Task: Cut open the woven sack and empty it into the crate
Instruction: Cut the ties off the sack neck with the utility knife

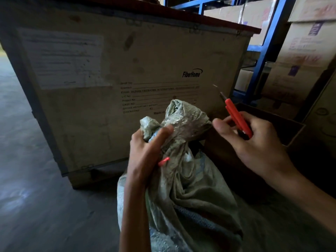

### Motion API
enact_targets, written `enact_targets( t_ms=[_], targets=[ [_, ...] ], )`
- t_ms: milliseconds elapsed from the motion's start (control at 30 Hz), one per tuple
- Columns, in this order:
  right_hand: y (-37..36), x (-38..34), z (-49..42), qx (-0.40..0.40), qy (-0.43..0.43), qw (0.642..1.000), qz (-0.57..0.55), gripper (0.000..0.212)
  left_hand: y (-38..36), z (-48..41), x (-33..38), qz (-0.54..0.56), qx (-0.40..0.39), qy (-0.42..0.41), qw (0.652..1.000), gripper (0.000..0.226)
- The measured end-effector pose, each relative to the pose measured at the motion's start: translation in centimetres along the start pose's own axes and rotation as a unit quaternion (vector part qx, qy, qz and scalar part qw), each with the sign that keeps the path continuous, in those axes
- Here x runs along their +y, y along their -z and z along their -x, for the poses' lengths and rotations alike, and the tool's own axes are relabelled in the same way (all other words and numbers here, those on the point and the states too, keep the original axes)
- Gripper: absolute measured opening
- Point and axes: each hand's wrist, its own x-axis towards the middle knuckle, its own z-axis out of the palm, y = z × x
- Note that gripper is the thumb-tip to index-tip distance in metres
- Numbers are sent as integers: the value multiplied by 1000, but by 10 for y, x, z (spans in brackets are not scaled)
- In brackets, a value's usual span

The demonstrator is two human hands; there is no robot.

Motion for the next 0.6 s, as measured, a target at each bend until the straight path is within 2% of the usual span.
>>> enact_targets(
  t_ms=[167,300,433,600],
  targets=[
    [-18,6,0,2,-51,992,-112,50,-25,12,6,7,6,-48,999,48],
    [-25,8,0,-13,-47,985,-167,54,-33,17,6,26,26,-79,996,49],
    [-26,6,2,-2,-15,992,-125,39,-35,20,2,34,63,-78,994,53],
    [-27,10,3,17,12,997,-72,41,-49,29,-2,82,114,-7,990,46]
  ],
)
